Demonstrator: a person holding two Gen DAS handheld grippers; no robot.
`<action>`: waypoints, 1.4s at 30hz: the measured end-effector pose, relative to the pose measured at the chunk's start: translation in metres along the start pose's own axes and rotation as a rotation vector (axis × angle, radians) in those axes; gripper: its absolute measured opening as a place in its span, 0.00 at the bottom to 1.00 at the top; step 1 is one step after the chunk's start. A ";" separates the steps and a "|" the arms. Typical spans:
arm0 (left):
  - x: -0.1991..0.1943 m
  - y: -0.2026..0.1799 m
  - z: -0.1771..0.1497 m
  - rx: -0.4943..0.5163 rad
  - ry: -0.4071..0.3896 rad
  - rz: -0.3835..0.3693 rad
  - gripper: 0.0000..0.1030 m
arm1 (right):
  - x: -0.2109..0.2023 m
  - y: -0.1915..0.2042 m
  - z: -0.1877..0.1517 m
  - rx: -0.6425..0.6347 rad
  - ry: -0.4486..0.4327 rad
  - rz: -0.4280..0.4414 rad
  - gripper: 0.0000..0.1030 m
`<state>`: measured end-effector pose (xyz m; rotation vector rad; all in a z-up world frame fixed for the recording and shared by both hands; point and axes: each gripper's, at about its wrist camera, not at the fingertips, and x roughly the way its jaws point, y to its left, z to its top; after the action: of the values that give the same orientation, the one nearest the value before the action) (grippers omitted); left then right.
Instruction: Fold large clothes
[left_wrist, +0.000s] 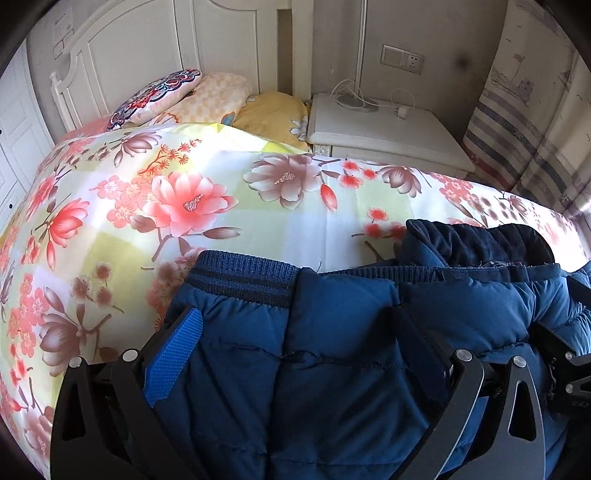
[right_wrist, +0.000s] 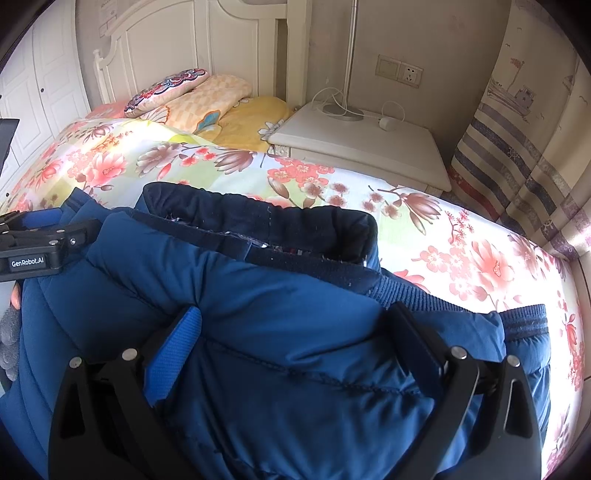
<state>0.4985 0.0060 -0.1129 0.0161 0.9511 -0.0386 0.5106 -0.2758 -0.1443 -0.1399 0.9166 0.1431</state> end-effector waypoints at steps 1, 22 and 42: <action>0.000 -0.001 -0.001 0.001 -0.002 0.002 0.96 | -0.001 -0.001 0.000 0.000 0.001 0.000 0.97; -0.108 0.002 -0.053 -0.028 -0.166 -0.106 0.96 | -0.124 -0.083 -0.056 0.231 -0.099 0.034 0.94; -0.101 0.030 -0.148 0.040 -0.118 -0.006 0.96 | -0.141 -0.060 -0.162 0.135 -0.079 0.042 0.98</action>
<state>0.3202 0.0429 -0.1166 0.0474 0.8324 -0.0637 0.3104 -0.3728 -0.1257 0.0100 0.8481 0.1245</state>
